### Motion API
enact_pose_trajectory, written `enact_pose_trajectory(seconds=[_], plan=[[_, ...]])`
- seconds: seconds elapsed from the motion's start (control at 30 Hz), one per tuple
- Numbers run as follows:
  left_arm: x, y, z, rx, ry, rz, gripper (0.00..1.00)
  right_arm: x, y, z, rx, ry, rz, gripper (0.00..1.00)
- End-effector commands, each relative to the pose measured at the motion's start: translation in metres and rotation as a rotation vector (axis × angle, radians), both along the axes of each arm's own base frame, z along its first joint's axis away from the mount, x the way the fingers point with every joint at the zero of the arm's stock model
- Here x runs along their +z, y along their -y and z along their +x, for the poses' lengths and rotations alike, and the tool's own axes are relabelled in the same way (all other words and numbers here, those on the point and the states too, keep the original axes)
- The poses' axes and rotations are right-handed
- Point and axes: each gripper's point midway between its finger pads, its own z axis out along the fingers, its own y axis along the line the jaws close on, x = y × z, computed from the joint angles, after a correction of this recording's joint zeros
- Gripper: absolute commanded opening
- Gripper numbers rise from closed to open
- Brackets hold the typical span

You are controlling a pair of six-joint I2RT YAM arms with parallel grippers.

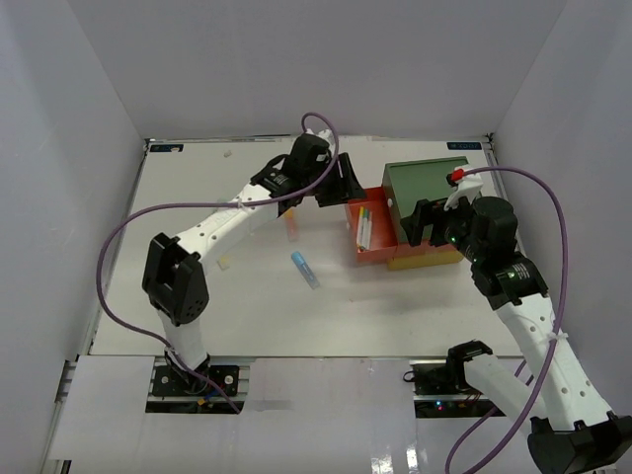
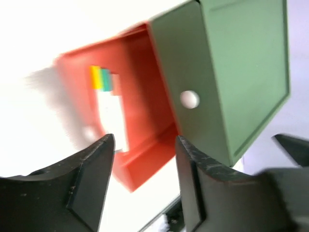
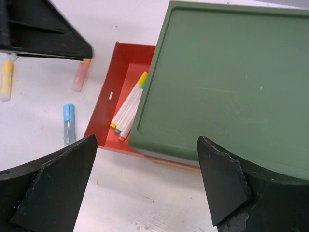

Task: Sort the stationery into containers
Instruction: Place the pen in the drawer, then close the drawer in the storage box.

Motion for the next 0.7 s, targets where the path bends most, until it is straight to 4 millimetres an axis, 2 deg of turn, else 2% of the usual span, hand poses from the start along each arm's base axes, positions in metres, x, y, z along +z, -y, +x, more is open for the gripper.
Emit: enact_pose_trajectory(seconds=[0.0,0.03,0.07,0.17,0.2,0.3,0.4,0.5,0.53,0.6,0.67], plan=[[0.031,-0.053,0.004,0.064,0.136,0.056,0.62,0.031,-0.005,0.008,0.018,0.063,0.018,0.90],[0.027,-0.066,0.009,0.095,0.153,0.090,0.60,0.037,-0.004,0.010,0.012,0.072,0.015,0.90],[0.014,-0.078,0.004,0.092,0.153,0.130,0.58,0.038,-0.004,0.012,0.010,0.074,0.011,0.90],[-0.008,-0.094,0.003,0.088,0.141,0.183,0.53,0.041,-0.007,0.022,0.011,0.064,0.000,0.90],[-0.024,-0.096,0.000,0.061,0.135,0.213,0.52,0.037,-0.008,0.026,0.011,0.048,-0.005,0.90],[-0.052,-0.093,-0.006,0.006,0.117,0.231,0.52,0.041,-0.015,0.035,0.033,0.040,0.001,0.90],[-0.072,-0.085,-0.003,-0.027,0.110,0.229,0.50,0.045,-0.025,0.042,0.064,0.027,0.026,0.90],[-0.083,-0.076,0.004,-0.050,0.107,0.219,0.48,0.046,-0.033,0.047,0.085,0.019,0.050,0.90],[-0.078,-0.072,0.008,-0.054,0.119,0.205,0.47,0.044,-0.035,0.048,0.099,0.011,0.055,0.90],[-0.081,-0.063,0.013,-0.075,0.118,0.189,0.47,0.039,-0.041,0.050,0.122,-0.009,0.065,0.90],[-0.073,-0.055,0.020,-0.081,0.137,0.164,0.47,0.031,-0.043,0.053,0.123,-0.035,0.068,0.90]])
